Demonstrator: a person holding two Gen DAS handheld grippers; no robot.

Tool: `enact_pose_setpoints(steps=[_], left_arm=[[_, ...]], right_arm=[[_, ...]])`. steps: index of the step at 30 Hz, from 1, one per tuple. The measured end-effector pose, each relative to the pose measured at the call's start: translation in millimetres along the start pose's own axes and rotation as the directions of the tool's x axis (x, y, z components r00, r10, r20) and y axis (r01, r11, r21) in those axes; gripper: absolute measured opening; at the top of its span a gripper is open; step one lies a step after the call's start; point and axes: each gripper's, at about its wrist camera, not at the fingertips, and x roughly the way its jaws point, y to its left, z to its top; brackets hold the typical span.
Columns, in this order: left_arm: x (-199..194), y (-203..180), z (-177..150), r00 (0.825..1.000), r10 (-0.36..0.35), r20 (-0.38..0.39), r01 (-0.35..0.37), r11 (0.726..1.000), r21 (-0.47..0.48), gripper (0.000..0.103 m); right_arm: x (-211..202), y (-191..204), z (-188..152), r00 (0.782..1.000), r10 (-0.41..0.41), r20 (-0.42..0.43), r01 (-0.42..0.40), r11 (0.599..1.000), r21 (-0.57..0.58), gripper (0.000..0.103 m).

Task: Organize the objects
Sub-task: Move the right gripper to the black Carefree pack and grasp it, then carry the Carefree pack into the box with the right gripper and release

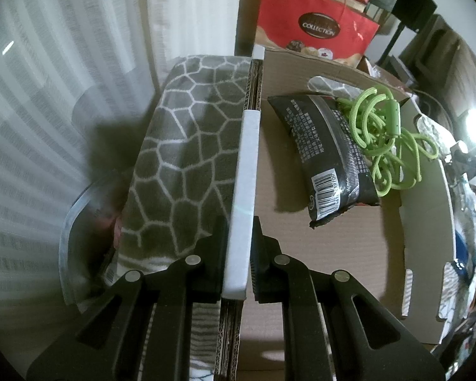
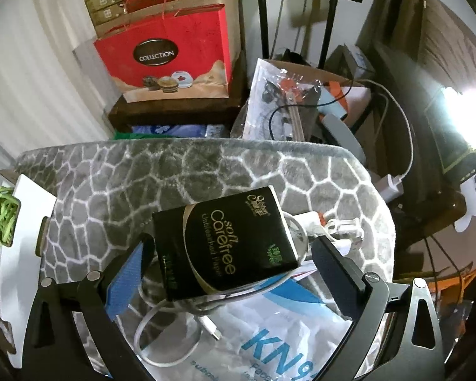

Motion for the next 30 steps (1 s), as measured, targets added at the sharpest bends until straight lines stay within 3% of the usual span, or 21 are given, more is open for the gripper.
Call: enact_pose_setpoints(steps=[2,16,24,30], left_arm=[[0,0,0,1.000,-0.001,0.000,0.001,1.000,-0.001,0.012],[-2,-1,0,1.000,-0.011,-0.006,0.011,1.000,-0.004,0.011],[-1,0,2,1.000,-0.016,-0.012,0.016,1.000,0.000,0.011],[0,1,2,1.000,-0.024,-0.015,0.024,1.000,-0.008,0.011]], right_arm=[[-2,-1,-1,1.000,0.022,0.003,-0.022,1.000,0.004,0.081],[-47,19,-12,0.998,0.028,0.061,-0.028,1.000,-0.009,0.081],[-82,85,-23,0.991,0.119,0.064,-0.111,0.986,-0.122,0.081],[-97,147,-33,0.975,0.216,0.050,-0.198,0.950,-0.241,0.081]])
